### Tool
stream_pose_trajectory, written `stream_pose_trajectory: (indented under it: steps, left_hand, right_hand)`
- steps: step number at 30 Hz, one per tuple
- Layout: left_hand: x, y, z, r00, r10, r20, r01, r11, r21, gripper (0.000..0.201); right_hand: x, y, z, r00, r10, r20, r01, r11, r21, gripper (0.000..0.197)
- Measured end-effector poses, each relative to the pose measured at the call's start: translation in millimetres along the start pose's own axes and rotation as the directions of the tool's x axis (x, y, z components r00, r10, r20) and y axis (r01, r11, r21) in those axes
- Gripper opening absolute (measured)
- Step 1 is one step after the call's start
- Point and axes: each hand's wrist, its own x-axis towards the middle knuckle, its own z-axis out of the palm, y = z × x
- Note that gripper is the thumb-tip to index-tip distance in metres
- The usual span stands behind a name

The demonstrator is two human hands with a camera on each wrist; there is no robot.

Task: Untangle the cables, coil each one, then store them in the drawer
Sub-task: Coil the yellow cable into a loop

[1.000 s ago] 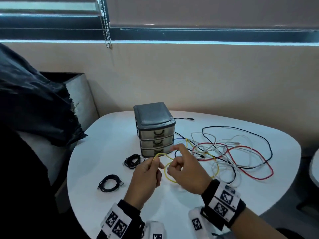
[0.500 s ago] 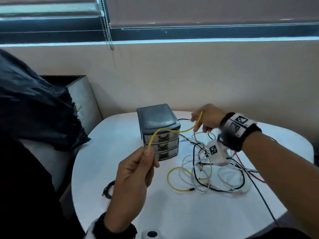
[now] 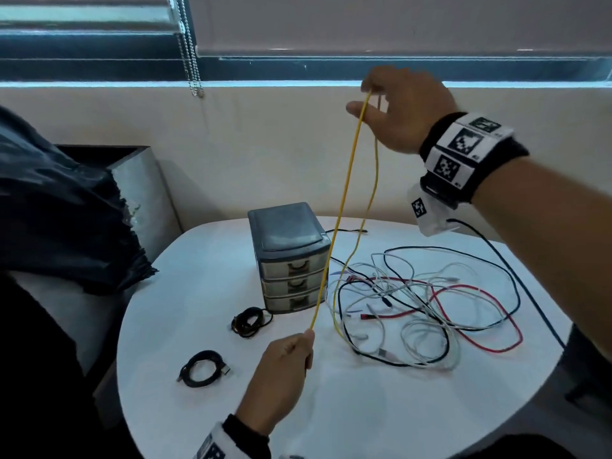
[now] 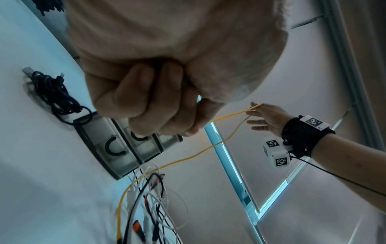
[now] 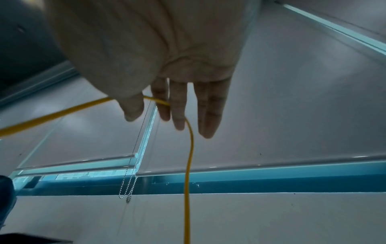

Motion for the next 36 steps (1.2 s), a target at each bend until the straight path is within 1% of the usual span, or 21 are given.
stream_pose_trajectory:
  steps: [2, 4, 7, 10, 12, 14, 17, 19, 21, 22, 23, 25, 27, 28, 29, 30, 31, 32, 33, 34, 36]
  left_hand:
    - [0.6, 1.4, -4.3, 1.0, -0.028, 0.01, 0.029, 0.999, -0.033, 0.049]
    - [-2.4, 0.3, -7.6, 0.997, -0.069, 0.034, 0.071, 0.996, -0.061, 0.049]
    - [-8.2, -8.1, -10.8, 0.99, -0.134, 0.051, 0.137, 0.988, -0.069, 0.049]
    - [-10.7, -18.4, -12.5, 0.976, -0.2, 0.083, 0.205, 0.977, -0.057, 0.049]
    - [-11.0, -24.2, -11.6, 0.964, -0.24, 0.114, 0.244, 0.969, -0.031, 0.051]
    - [-11.6, -27.6, -9.9, 0.952, -0.274, 0.135, 0.281, 0.959, -0.034, 0.052]
    - [-12.8, -25.8, -9.3, 0.956, -0.258, 0.136, 0.275, 0.953, -0.125, 0.051]
    - [-14.8, -18.3, -10.9, 0.968, -0.22, 0.117, 0.243, 0.937, -0.249, 0.051]
    - [-18.4, -6.8, -15.9, 0.98, -0.18, 0.082, 0.198, 0.896, -0.396, 0.05]
    - [-20.5, -0.2, -19.3, 0.984, -0.163, 0.066, 0.175, 0.867, -0.467, 0.046]
    - [-22.4, 7.0, -23.4, 0.987, -0.148, 0.056, 0.155, 0.834, -0.53, 0.04]
    - [-23.3, 19.4, -30.7, 0.992, -0.122, 0.031, 0.115, 0.78, -0.615, 0.034]
    - [-19.2, 25.2, -37.2, 0.994, -0.11, -0.02, 0.075, 0.788, -0.611, 0.037]
    - [-15.9, 26.1, -39.6, 0.993, -0.104, -0.051, 0.055, 0.812, -0.582, 0.038]
    - [-12.1, 26.2, -40.9, 0.993, -0.091, -0.076, 0.035, 0.837, -0.545, 0.037]
    - [-8.3, 25.3, -40.7, 0.994, -0.07, -0.087, 0.016, 0.862, -0.506, 0.035]
    - [-5.0, 25.7, -38.2, 0.996, -0.042, -0.075, 0.003, 0.887, -0.462, 0.034]
    - [-2.4, 27.5, -33.4, 0.999, -0.01, -0.048, -0.011, 0.907, -0.42, 0.034]
    - [-1.2, 31.3, -27.9, 1.0, 0.023, -0.015, -0.027, 0.92, -0.391, 0.035]
    - [-1.1, 37.5, -23.3, 0.999, 0.051, 0.011, -0.043, 0.922, -0.386, 0.034]
    - [-3.0, 51.2, -23.2, 0.997, 0.08, 0.011, -0.065, 0.879, -0.473, 0.03]
  right_hand:
    - [1.3, -6.7, 0.1, 0.997, 0.037, -0.067, -0.033, 0.998, 0.058, 0.058]
    - [3.0, -11.1, -0.6, 0.995, 0.082, -0.061, -0.072, 0.988, 0.139, 0.063]
    - [1.9, -13.8, 0.1, 0.992, 0.111, -0.052, -0.106, 0.99, 0.095, 0.063]
    - [-3.9, -16.5, 5.3, 0.972, 0.029, -0.233, -0.027, 1.0, 0.016, 0.061]
    - [-5.0, -18.0, 4.7, 0.964, -0.041, -0.263, 0.046, 0.999, 0.012, 0.063]
    - [-2.0, -17.2, 0.3, 0.982, -0.028, -0.184, 0.036, 0.999, 0.037, 0.063]
    - [6.0, -9.5, -3.2, 0.997, 0.057, -0.052, -0.05, 0.991, 0.121, 0.05]
    - [5.8, -2.1, -0.7, 0.995, 0.101, 0.015, -0.103, 0.979, 0.177, 0.039]
    - [-2.1, 8.4, 6.1, 0.988, 0.119, 0.097, -0.132, 0.981, 0.144, 0.023]
    - [-9.1, 15.1, 11.3, 0.979, 0.111, 0.173, -0.131, 0.986, 0.106, 0.015]
    - [-18.0, 21.6, 17.4, 0.956, 0.105, 0.272, -0.128, 0.989, 0.07, 0.018]
    - [-43.3, 32.6, 31.2, 0.865, 0.133, 0.484, -0.152, 0.988, 0.0, 0.04]
    - [-72.0, 42.5, 43.8, 0.767, 0.201, 0.609, -0.211, 0.976, -0.057, 0.056]
    - [-85.8, 44.4, 47.7, 0.753, 0.23, 0.617, -0.247, 0.967, -0.059, 0.059]
    - [-98.6, 43.8, 50.6, 0.785, 0.237, 0.573, -0.271, 0.962, -0.027, 0.058]
    - [-111.0, 40.5, 53.1, 0.849, 0.219, 0.482, -0.275, 0.96, 0.048, 0.052]
    - [-124.4, 32.4, 55.8, 0.904, 0.182, 0.386, -0.269, 0.946, 0.184, 0.043]
    - [-138.8, 15.6, 56.2, 0.93, 0.125, 0.345, -0.254, 0.897, 0.362, 0.033]
    - [-152.7, -5.8, 56.5, 0.925, 0.035, 0.378, -0.248, 0.81, 0.532, 0.025]
    - [-165.2, -26.3, 59.6, 0.888, -0.087, 0.452, -0.265, 0.706, 0.657, 0.022]
    - [-185.3, -52.9, 74.5, 0.784, -0.256, 0.565, -0.368, 0.542, 0.756, 0.017]
